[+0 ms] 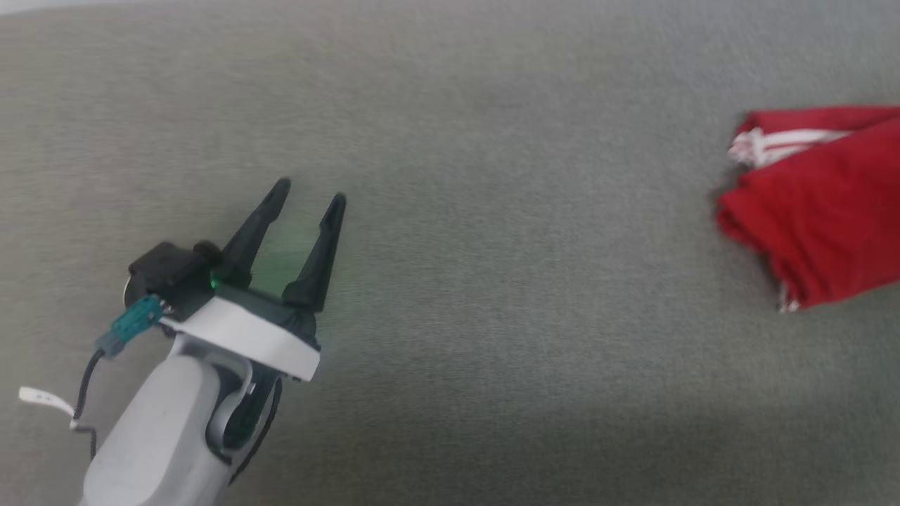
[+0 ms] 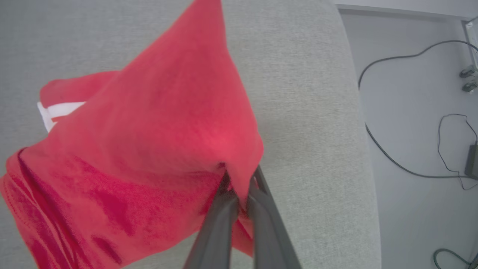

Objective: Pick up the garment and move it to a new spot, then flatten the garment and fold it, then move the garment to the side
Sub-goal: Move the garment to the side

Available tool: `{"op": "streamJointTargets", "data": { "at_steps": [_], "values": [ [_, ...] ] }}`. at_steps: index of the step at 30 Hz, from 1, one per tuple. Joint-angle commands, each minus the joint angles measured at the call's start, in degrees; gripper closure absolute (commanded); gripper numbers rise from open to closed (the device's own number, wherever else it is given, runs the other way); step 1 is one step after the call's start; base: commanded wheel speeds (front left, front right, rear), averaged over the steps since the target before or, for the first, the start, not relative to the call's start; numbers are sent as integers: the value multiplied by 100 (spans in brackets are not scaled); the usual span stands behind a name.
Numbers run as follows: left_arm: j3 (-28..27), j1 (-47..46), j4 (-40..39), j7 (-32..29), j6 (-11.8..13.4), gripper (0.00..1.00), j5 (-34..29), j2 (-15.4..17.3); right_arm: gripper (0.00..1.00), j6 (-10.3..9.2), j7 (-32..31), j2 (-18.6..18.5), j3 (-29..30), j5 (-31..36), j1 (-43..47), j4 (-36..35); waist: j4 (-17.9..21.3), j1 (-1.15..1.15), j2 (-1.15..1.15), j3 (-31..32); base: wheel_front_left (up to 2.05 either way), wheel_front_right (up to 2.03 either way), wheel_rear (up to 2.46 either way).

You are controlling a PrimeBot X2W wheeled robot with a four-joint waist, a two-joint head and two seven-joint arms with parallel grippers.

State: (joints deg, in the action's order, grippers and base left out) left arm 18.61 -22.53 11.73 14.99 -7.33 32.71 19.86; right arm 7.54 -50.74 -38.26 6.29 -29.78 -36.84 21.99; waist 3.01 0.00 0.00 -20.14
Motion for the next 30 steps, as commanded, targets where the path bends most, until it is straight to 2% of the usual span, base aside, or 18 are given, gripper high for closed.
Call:
{"op": "streamJointTargets", "data": {
  "at_steps": [1, 7, 16, 26, 28, 29, 30],
  "values": [
    [77, -182, -33, 24, -11, 0, 17, 35, 100, -11, 164, -89, 89, 139, -151, 65, 253, 0, 0, -261, 0, 0, 0],
    [329, -549, -37, 25, -11, 0, 17, 88, 100, -11, 660, -405, 294, 619, -408, 370, 442, 0, 0, -572, 0, 0, 0],
    [564, -946, 17, 24, -11, 0, 89, 147, 100, -11, 1317, -551, 716, 1493, -681, 1036, 456, 0, 0, -926, 0, 0, 0],
    [654, -1150, 49, 25, -10, 0, 149, 164, 100, -11, 1849, -134, 977, 2062, -993, 1919, 244, 0, 0, -1180, 0, 0, 0],
    [632, -1126, 45, 25, -11, 0, 140, 182, 63, -11, 1910, -119, 942, 2123, -1041, 2012, 226, 0, 0, -1177, 0, 0, 0],
    [622, -1104, 33, 25, -10, 0, 158, 189, 51, -11, 1937, -96, 955, 2126, -1076, 2038, 225, 0, 0, -1175, 0, 0, 0],
    [570, -1077, 27, 25, -10, 0, 163, 195, 30, -11, 1974, -76, 954, 2155, -1109, 2056, 225, 0, 0, -1168, 0, 0, 0]
  ]
}}
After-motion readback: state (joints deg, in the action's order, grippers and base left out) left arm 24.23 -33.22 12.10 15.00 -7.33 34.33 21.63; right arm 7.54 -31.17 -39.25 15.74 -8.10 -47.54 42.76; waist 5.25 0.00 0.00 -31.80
